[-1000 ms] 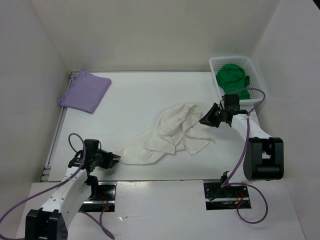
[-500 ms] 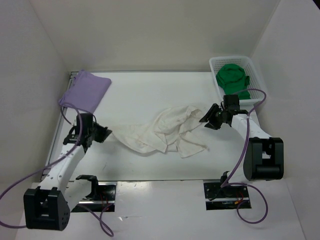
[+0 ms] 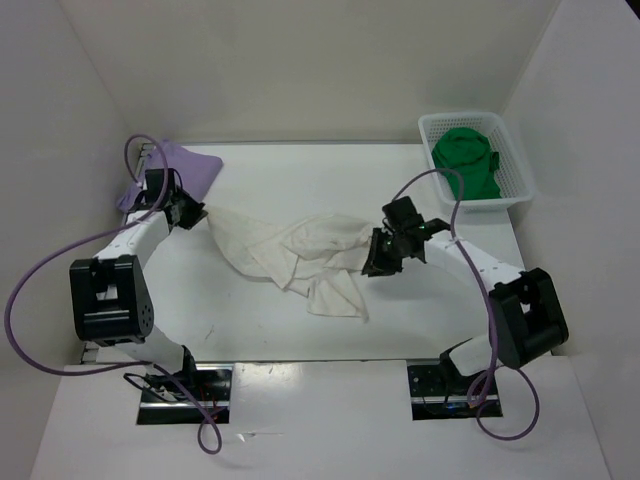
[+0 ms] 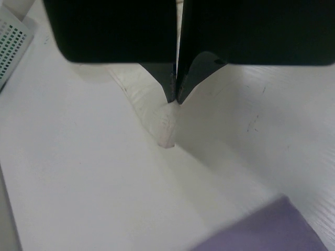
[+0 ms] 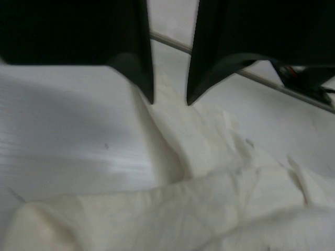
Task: Fold and stack the t-shirts
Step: Flatten out the tshirt
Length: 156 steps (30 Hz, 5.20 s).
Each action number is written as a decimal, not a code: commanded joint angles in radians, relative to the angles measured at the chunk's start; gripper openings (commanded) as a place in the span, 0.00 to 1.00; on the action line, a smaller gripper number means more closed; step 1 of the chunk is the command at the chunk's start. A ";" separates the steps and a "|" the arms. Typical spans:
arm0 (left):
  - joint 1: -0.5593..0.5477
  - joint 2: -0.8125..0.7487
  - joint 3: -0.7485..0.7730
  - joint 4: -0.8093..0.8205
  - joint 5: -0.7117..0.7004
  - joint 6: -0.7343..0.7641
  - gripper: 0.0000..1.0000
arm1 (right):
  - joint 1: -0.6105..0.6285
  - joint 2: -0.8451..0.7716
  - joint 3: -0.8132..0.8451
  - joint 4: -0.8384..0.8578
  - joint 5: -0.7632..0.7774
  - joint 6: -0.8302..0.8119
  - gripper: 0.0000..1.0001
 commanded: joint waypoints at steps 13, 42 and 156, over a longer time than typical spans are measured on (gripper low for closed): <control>0.015 0.026 -0.030 0.067 0.076 0.095 0.00 | 0.350 0.047 0.083 -0.206 0.210 0.046 0.63; 0.015 -0.080 -0.096 0.058 0.184 0.046 0.00 | 0.338 0.039 0.308 -0.335 0.322 0.094 0.00; 0.144 -0.157 1.062 -0.181 0.369 -0.017 0.00 | -0.193 0.131 1.901 -0.217 0.207 -0.055 0.00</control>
